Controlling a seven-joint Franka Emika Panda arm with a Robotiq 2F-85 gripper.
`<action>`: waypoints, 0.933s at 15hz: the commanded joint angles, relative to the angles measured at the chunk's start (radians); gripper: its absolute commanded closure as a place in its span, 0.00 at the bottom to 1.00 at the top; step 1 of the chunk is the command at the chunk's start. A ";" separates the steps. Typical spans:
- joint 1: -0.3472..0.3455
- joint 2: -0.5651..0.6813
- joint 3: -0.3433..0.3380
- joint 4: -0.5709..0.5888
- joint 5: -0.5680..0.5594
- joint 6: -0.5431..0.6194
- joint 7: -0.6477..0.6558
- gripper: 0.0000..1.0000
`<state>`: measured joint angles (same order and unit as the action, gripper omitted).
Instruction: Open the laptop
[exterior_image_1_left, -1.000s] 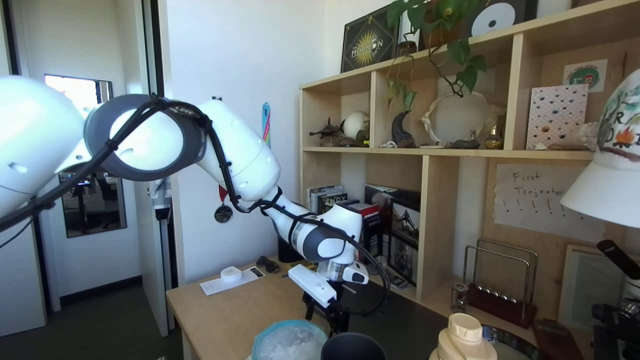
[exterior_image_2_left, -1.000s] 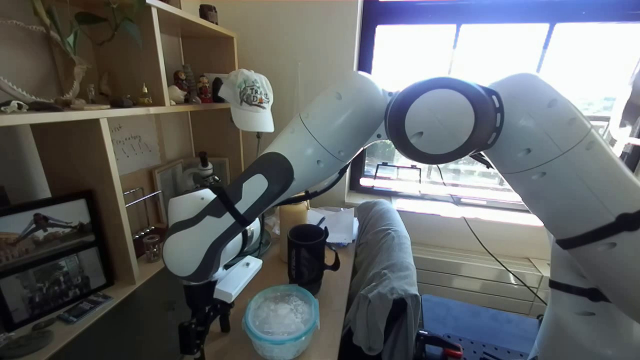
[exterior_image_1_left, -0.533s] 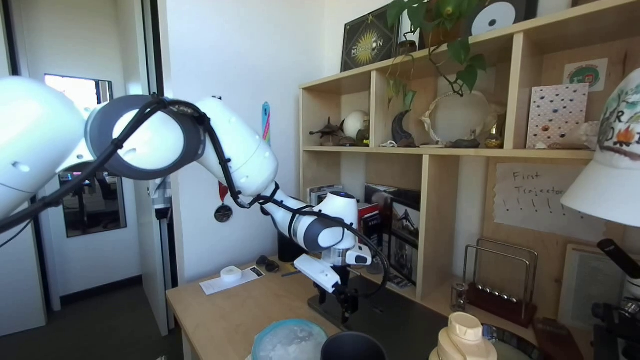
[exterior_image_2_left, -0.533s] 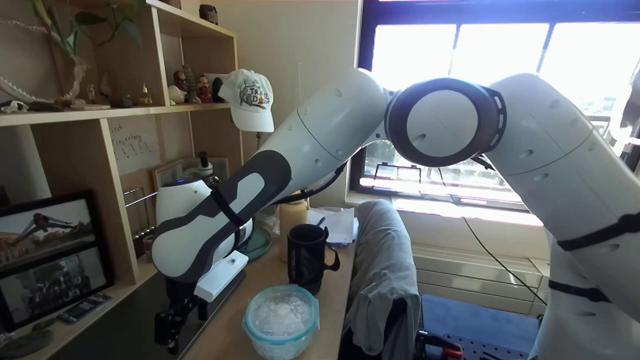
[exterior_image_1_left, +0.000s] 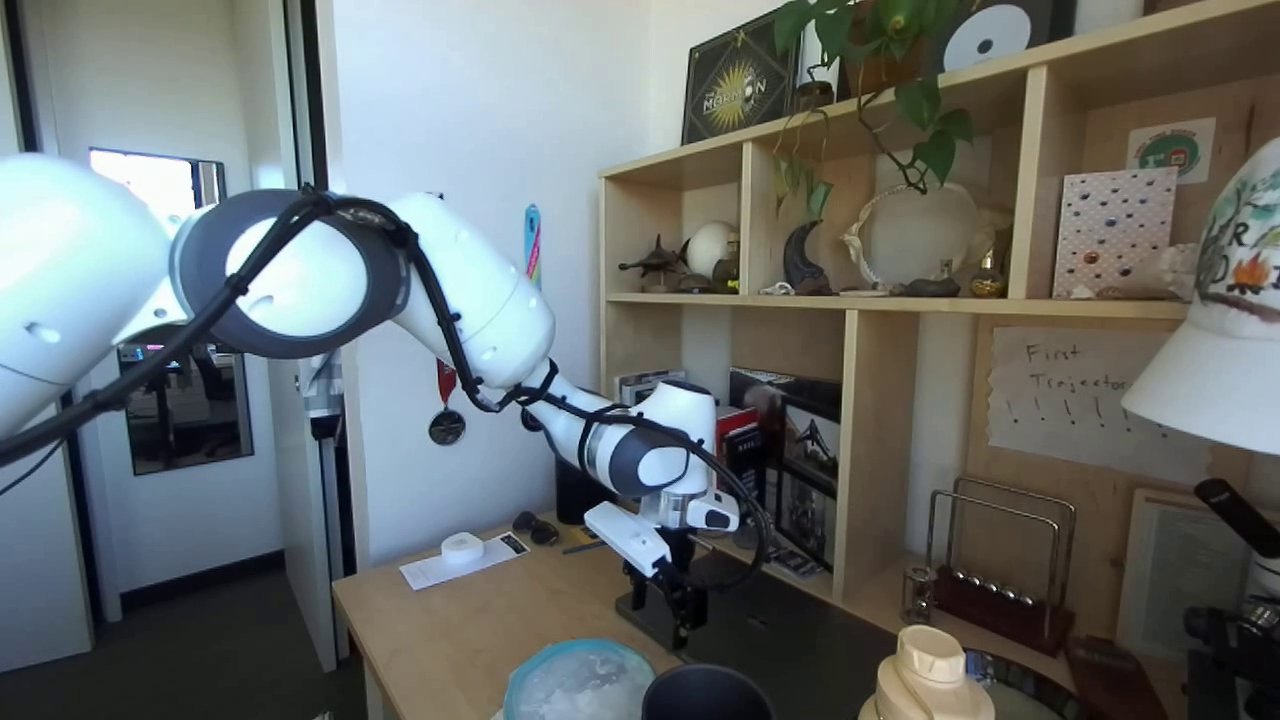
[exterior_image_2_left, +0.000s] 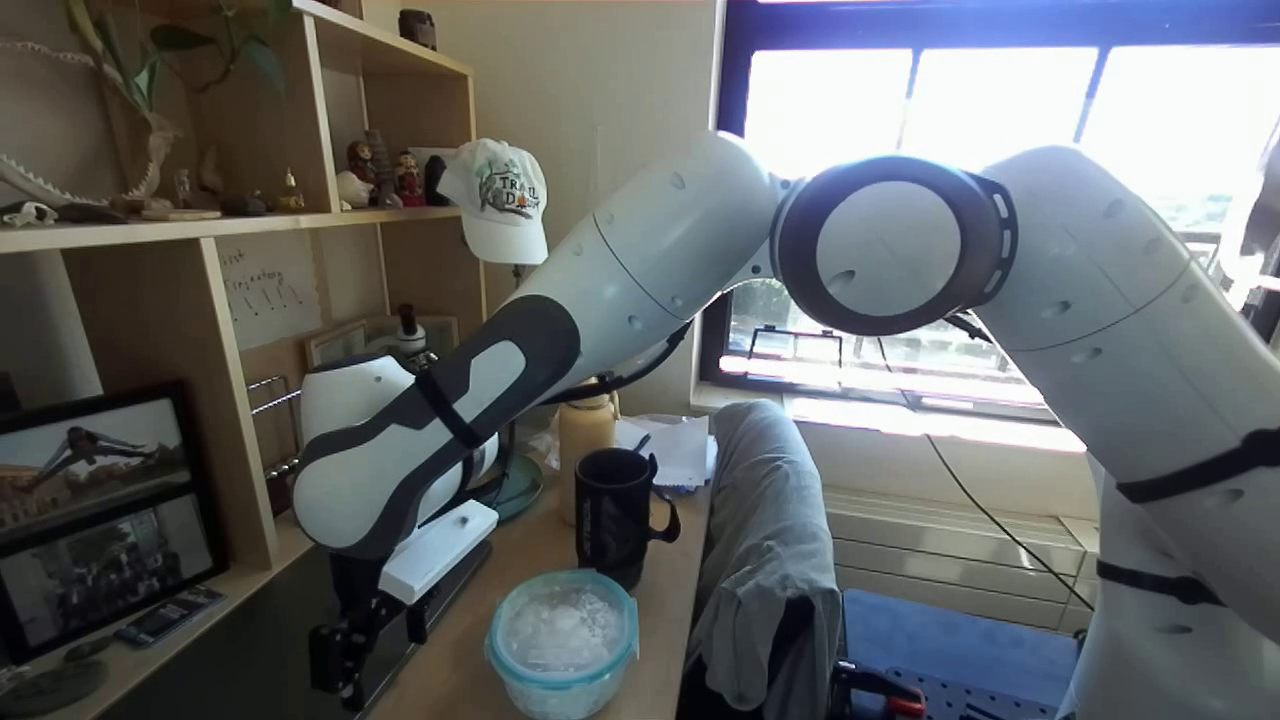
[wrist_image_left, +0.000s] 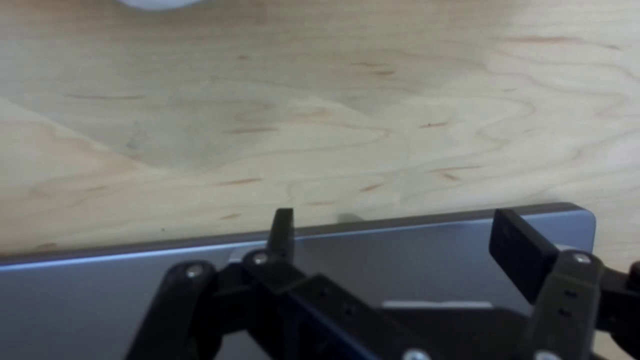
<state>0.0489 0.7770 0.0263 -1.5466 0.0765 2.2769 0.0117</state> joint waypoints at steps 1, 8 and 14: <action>0.012 -0.021 -0.013 0.016 -0.017 -0.107 0.060 0.00; 0.007 0.038 -0.004 0.047 -0.004 -0.145 0.062 0.00; 0.007 0.065 -0.009 0.079 -0.011 -0.133 0.058 0.00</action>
<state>0.0508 0.8281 0.0248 -1.5152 0.0770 2.1700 0.0434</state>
